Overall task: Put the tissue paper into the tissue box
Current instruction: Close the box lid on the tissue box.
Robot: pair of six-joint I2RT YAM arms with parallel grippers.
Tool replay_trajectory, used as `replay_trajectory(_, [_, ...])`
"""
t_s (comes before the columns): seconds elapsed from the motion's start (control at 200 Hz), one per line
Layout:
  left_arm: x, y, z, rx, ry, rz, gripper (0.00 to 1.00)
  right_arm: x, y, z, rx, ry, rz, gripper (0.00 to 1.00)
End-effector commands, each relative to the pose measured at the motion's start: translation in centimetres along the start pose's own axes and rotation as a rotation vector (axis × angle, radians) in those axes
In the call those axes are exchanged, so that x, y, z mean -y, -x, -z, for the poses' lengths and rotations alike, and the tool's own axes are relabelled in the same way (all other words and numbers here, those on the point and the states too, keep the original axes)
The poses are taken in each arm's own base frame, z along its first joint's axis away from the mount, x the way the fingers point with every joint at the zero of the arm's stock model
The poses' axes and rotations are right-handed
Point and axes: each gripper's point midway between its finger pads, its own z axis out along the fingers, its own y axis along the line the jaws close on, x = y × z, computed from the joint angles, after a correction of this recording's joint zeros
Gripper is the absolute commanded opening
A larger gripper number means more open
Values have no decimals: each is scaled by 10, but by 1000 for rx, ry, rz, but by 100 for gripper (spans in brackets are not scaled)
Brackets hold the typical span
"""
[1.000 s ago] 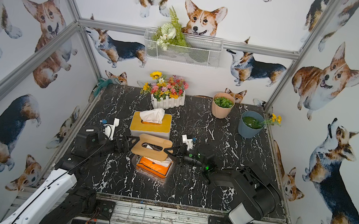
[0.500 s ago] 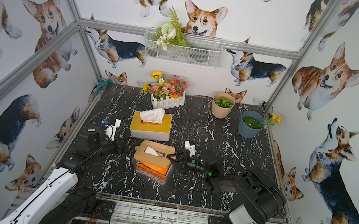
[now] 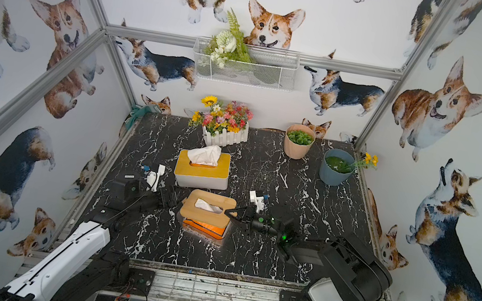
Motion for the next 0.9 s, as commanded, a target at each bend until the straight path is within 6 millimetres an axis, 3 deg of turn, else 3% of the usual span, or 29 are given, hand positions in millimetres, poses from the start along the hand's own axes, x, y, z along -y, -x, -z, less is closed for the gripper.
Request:
replay_trajectory(0.0, [2, 3, -5, 2, -28, 3, 100, -5, 0, -1, 6, 16, 38, 0])
replay_trajectory(0.385, [-5, -10, -20, -39, -62, 67, 94, 1, -7, -9, 10, 16, 31, 0])
replay_trajectory(0.896, [-6, -24, -33, -79, -84, 84, 88, 14, -9, 0, 86, -37, 43, 0])
